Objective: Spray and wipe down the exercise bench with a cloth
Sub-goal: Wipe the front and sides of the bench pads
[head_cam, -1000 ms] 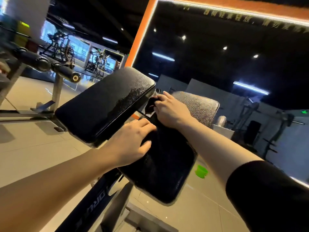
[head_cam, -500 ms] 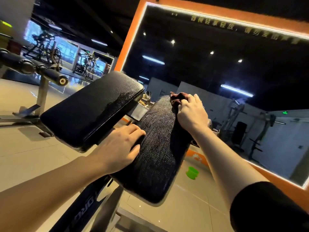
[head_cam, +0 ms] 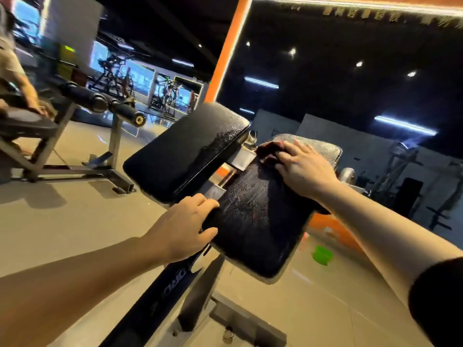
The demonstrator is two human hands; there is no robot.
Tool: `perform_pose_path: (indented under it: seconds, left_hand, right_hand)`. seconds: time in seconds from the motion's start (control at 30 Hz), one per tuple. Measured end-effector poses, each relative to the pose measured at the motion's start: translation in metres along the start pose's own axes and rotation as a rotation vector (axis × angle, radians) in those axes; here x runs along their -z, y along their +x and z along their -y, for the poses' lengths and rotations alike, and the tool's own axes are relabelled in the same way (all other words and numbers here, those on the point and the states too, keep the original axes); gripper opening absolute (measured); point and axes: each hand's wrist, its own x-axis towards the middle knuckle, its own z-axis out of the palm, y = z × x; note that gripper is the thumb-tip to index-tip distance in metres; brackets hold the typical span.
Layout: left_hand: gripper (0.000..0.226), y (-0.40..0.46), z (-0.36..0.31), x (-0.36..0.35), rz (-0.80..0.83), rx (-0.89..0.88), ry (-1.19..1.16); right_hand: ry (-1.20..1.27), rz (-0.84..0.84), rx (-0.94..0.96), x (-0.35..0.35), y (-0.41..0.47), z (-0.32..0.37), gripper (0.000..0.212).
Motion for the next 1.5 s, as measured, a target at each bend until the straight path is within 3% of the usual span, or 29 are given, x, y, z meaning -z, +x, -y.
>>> perform_pose_path:
  seconds: [0.1, 0.3, 0.4, 0.5, 0.63, 0.77, 0.97, 1.03, 1.1, 1.17, 1.23, 1.37, 1.43, 1.5]
  left_hand:
    - [0.046, -0.007, -0.004, -0.004, -0.042, 0.07, -0.094]
    - [0.04, -0.02, -0.013, -0.009, -0.191, 0.186, -0.203]
    - [0.042, -0.028, -0.013, -0.011, -0.134, 0.16, -0.211]
    - [0.048, -0.031, -0.011, -0.01, -0.054, 0.085, -0.238]
    - [0.05, -0.028, -0.006, -0.01, -0.054, 0.1, -0.247]
    - [0.054, -0.024, 0.004, -0.011, -0.116, 0.222, -0.26]
    - [0.049, -0.03, 0.007, -0.016, -0.074, 0.134, -0.231]
    - [0.059, -0.03, 0.006, -0.014, -0.065, 0.094, -0.249]
    - [0.066, -0.03, 0.006, -0.013, -0.061, 0.07, -0.244]
    - [0.066, -0.029, 0.005, -0.013, -0.081, 0.061, -0.228]
    - [0.065, -0.029, 0.004, -0.013, -0.121, 0.079, -0.222]
    - [0.073, -0.031, 0.006, -0.015, -0.143, 0.036, -0.167]
    - [0.079, -0.033, 0.005, -0.017, -0.099, -0.054, -0.141]
    - [0.086, -0.035, 0.002, -0.019, -0.057, -0.113, -0.145]
  right_hand:
    - [0.059, -0.033, -0.026, -0.006, -0.003, 0.019, 0.042]
    - [0.067, 0.019, 0.308, -0.021, -0.057, 0.122, 0.048]
    - [-0.002, 0.046, 0.45, -0.026, -0.068, 0.13, 0.048]
    - [0.081, 0.028, 0.378, -0.012, -0.058, 0.098, 0.043]
    - [0.091, 0.018, 0.069, -0.008, -0.034, 0.063, 0.045]
    - [0.155, 0.019, 0.226, -0.022, -0.061, 0.121, 0.045]
    - [0.059, 0.078, 0.5, -0.027, -0.083, 0.131, 0.046]
    - [0.081, 0.081, 0.445, -0.02, -0.075, 0.105, 0.051]
    - [0.095, 0.035, 0.237, -0.014, -0.06, 0.073, 0.06]
    - [0.067, 0.009, 0.101, -0.011, -0.055, 0.062, 0.048]
    - [0.092, 0.013, 0.178, -0.016, -0.067, 0.084, 0.04]
    - [0.05, 0.025, 0.529, -0.029, -0.112, 0.124, 0.041]
    - [0.048, 0.021, 0.577, -0.025, -0.118, 0.111, 0.037]
    - [0.093, 0.002, 0.483, -0.017, -0.108, 0.085, 0.04]
